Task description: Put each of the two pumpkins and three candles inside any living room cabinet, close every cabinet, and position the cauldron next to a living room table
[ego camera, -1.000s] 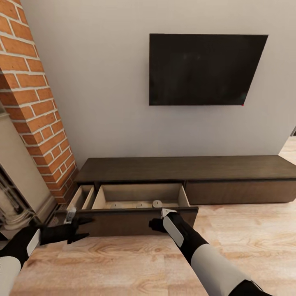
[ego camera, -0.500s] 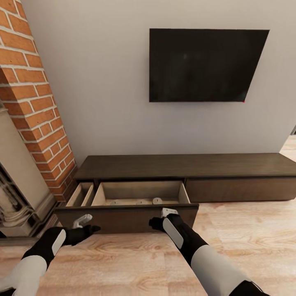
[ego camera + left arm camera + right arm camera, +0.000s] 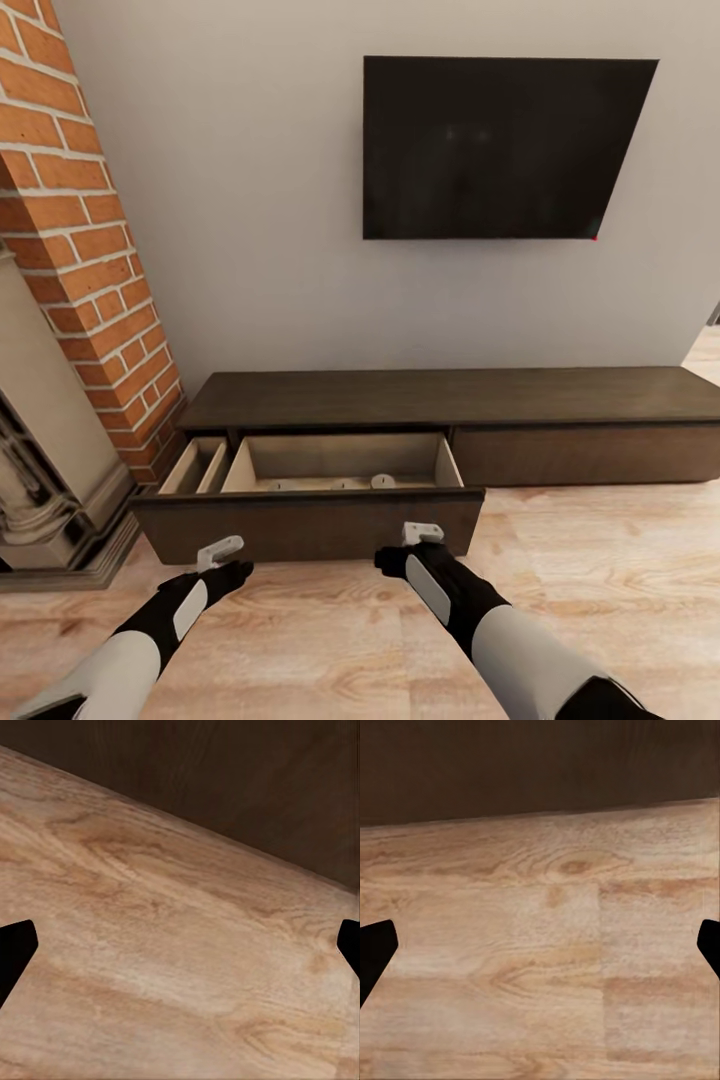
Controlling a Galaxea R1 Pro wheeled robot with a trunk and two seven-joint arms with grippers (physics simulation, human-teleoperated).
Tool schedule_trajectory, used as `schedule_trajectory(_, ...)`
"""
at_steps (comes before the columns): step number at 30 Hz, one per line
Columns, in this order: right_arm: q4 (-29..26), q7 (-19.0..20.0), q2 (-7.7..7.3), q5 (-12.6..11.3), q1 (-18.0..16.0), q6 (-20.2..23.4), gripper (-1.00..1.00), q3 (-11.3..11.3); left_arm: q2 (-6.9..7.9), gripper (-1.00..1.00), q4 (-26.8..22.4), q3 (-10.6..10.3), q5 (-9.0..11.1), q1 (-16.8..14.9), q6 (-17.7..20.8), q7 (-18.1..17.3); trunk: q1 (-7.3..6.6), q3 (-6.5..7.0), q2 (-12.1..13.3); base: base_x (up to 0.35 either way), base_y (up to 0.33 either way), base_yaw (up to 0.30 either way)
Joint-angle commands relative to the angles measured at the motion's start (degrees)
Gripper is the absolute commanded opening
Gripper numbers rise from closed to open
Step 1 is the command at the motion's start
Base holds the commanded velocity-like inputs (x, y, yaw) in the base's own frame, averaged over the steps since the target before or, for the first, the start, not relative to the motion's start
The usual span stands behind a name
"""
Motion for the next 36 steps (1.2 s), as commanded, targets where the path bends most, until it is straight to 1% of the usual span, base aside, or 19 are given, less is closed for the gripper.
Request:
schedule_trajectory(1, 0.25, 0.46, -0.01, 0.14, 0.0, -1.2, 1.0, 0.05, -0.27, 1.0, 0.06, 0.0, -0.01, 0.02, -0.57, 0.04, 0.23, -0.18, -0.42, 0.0, 0.0, 0.0)
schedule_trajectory(3, 0.46, 0.83, -0.02, 0.8, 0.0, -3.16, 1.0, 0.1, -0.81, 1.0, 0.11, -0.04, -0.06, 0.03, -1.35, 0.08, 0.66, -0.54, -1.22, 0.0, 0.0, 0.0)
schedule_trajectory(5, 0.65, 1.02, -0.02, 2.2, 0.0, -5.39, 1.0, 0.11, -1.3, 1.0, 0.14, -0.07, -0.08, 0.03, -1.93, 0.08, 1.1, -0.9, -2.02, 0.0, 0.0, 0.0)
schedule_trajectory(9, 2.25, 1.18, 0.12, 7.12, 0.0, -11.12, 1.0, 0.1, -2.55, 1.0, 0.16, -0.18, -0.18, 0.05, -2.98, 0.01, 1.98, -1.62, -3.63, 0.0, 0.0, 0.0)
schedule_trajectory(10, 2.64, 1.19, 0.16, 7.6, 0.0, -11.86, 1.0, 0.1, -2.66, 1.0, 0.16, -0.2, -0.21, 0.05, -3.28, -0.01, 2.2, -1.8, -4.03, 0.0, 0.0, 0.0)
schedule_trajectory(12, 4.35, 1.21, 0.3, 8.87, 0.0, -15.19, 1.0, 0.12, -2.92, 1.0, 0.16, -0.24, -0.65, 0.05, -4.82, -0.04, 2.64, -2.16, -4.83, 0.0, 0.0, 0.0)
schedule_trajectory(14, 5.27, 1.21, 0.34, 9.21, 0.0, -16.88, 1.0, 0.12, -2.98, 1.0, 0.16, -0.25, -1.13, 0.05, -5.59, -0.05, 3.08, -2.52, -5.63, 0.0, 0.0, 0.0)
schedule_trajectory(16, 6.9, 1.21, 0.38, 9.56, 0.0, -19.75, 1.0, 0.12, -3.14, 1.0, 0.2, -0.25, -2.45, 0.03, -7.29, -0.06, 3.52, -2.88, -6.43, 0.0, 0.0, 0.0)
schedule_trajectory(18, 7.58, 1.22, 0.32, 9.68, 0.0, -21.1, 1.0, 0.12, -3.48, 1.0, 0.19, -0.22, -3.14, 0.0, -8.06, -0.06, 3.96, -3.24, -7.23, 0.0, 0.0, 0.0)
schedule_trajectory(20, 8.02, 1.23, 0.27, 9.76, 0.0, -22.09, 1.0, 0.12, -4.35, 1.0, 0.18, -0.2, -3.65, -0.02, -8.62, -0.06, 4.4, -3.59, -8.04, 0.0, 0.0, 0.0)
schedule_trajectory(22, 8.19, 1.28, 0.23, 9.79, 0.0, -22.53, 1.0, 0.16, -5.54, 1.0, 0.17, -0.19, -4.37, 0.0, -9.39, -0.06, 4.84, -3.95, -8.84, 0.0, 0.0, 0.0)
schedule_trajectory(23, 8.24, 1.32, 0.23, 9.82, 0.0, -22.64, 1.0, 0.18, -6.1, 1.0, 0.17, -0.19, -4.91, -0.01, -9.88, -0.06, 5.06, -4.13, -9.24, 0.0, 0.0, 0.0)
schedule_trajectory(25, 8.29, 1.45, 0.3, 9.88, 0.0, -22.75, 1.0, 0.46, -6.82, 1.0, 0.17, -0.23, -6.65, 0.0, -10.88, -0.06, 5.5, -4.49, -10.04, 0.0, 0.0, 0.0)
schedule_trajectory(26, 8.3, 1.53, 0.37, 9.88, 0.0, -22.78, 1.0, 0.92, -7.0, 1.0, 0.17, -0.23, -7.72, 0.01, -11.55, -0.1, 5.72, -4.67, -10.44, 0.0, 0.0, 0.0)
schedule_trajectory(27, 8.3, 1.55, 0.4, 9.89, 0.0, -22.81, 1.0, 1.23, -7.06, 1.0, 0.15, -0.22, -8.22, 0.02, -11.88, -0.14, 5.94, -4.85, -10.84, 0.0, 0.0, 0.0)
schedule_trajectory(29, 8.31, 1.61, 0.53, 9.87, 0.0, -22.87, 1.0, 2.72, -7.21, 1.0, 0.14, -0.2, -9.55, 0.0, -12.83, -0.16, 6.37, -5.21, -11.65, 0.0, 0.0, 0.0)
schedule_trajectory(32, 8.32, 1.65, 0.7, 9.82, 0.0, -22.91, 1.0, 3.98, -7.33, 1.0, 0.16, -0.15, -10.23, 0.02, -13.36, -0.15, 7.03, -5.75, -12.85, 0.0, 0.0, 0.0)
schedule_trajectory(36, 8.27, 1.65, 0.77, 9.76, 0.0, -23.43, 1.0, 4.24, -7.37, 1.0, 0.16, -0.13, -10.42, 0.02, -13.56, -0.15, 7.91, -6.47, -14.45, 0.0, 0.0, 0.0)
